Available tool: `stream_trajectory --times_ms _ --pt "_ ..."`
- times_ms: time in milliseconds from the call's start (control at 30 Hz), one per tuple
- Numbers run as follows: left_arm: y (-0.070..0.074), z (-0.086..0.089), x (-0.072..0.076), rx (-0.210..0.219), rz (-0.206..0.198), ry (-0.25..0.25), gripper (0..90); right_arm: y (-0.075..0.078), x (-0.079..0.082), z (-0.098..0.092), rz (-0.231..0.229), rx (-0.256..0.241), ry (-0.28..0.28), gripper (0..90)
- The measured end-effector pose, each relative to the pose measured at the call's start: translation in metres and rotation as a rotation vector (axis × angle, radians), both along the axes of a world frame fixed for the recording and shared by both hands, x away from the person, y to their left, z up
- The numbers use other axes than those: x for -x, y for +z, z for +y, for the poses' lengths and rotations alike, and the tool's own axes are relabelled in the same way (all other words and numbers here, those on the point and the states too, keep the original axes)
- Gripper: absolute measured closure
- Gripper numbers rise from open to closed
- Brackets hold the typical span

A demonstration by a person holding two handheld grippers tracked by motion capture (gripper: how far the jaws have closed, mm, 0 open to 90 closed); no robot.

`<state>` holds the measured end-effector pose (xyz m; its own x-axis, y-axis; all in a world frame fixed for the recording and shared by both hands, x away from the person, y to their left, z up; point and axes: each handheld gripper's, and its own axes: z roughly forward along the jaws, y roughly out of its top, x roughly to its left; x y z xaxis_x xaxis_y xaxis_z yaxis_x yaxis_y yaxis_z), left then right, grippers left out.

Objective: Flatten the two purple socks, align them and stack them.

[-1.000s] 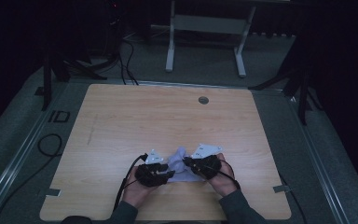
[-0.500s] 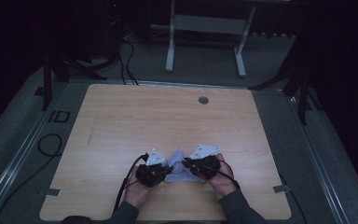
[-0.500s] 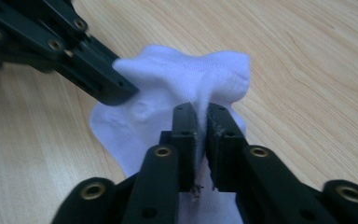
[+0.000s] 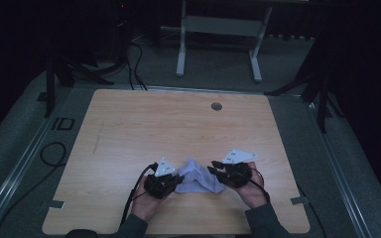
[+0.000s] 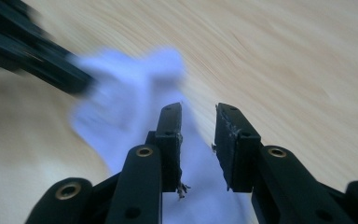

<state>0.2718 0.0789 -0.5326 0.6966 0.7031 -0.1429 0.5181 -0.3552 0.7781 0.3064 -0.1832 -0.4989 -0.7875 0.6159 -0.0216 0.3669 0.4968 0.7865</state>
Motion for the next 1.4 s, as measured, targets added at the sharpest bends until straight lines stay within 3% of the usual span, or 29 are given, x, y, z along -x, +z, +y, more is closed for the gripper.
stream_trajectory --times_ms 100,233,300,333,467,500,633,800,900,1167,1400 --pt "0.0 0.0 0.0 -0.004 0.0 -0.001 89.0 -0.013 -0.007 -0.013 0.053 0.057 -0.074 72.1" --pt "0.0 0.001 -0.001 0.001 0.002 0.004 89.0 -0.036 -0.01 -0.02 0.123 0.088 -0.08 73.5" --pt "0.0 0.001 -0.001 0.001 0.003 0.005 88.9 -0.039 -0.01 -0.02 0.133 0.093 -0.08 73.7" --pt "0.0 0.001 0.0 -0.001 0.004 0.006 88.9 -0.048 -0.014 -0.018 0.154 0.14 -0.109 75.4" --pt "0.0 0.002 -0.001 -0.004 0.004 0.007 88.9 -0.05 -0.016 -0.019 0.183 0.124 -0.118 81.0" --pt "0.0 0.003 0.0 -0.005 0.003 0.005 88.9 -0.05 -0.016 -0.019 0.196 0.12 -0.114 86.9" --pt "0.001 0.004 0.0 -0.001 0.003 0.008 88.9 -0.048 -0.015 -0.018 0.182 0.118 -0.117 87.9" --pt "0.001 0.005 0.0 -0.004 0.008 0.005 88.9 -0.037 -0.012 -0.021 0.174 0.046 -0.115 87.9" --pt "0.001 0.006 0.001 -0.007 0.01 0.003 88.8 -0.032 -0.013 -0.023 0.164 0.026 -0.12 87.8" --pt "0.001 0.012 0.005 -0.01 0.024 0.003 88.5 -0.037 -0.018 -0.02 0.143 0.081 -0.147 87.6" --pt "-0.005 0.017 0.005 -0.022 0.06 0.008 88.5 -0.042 -0.02 -0.016 0.136 0.111 -0.155 87.3"
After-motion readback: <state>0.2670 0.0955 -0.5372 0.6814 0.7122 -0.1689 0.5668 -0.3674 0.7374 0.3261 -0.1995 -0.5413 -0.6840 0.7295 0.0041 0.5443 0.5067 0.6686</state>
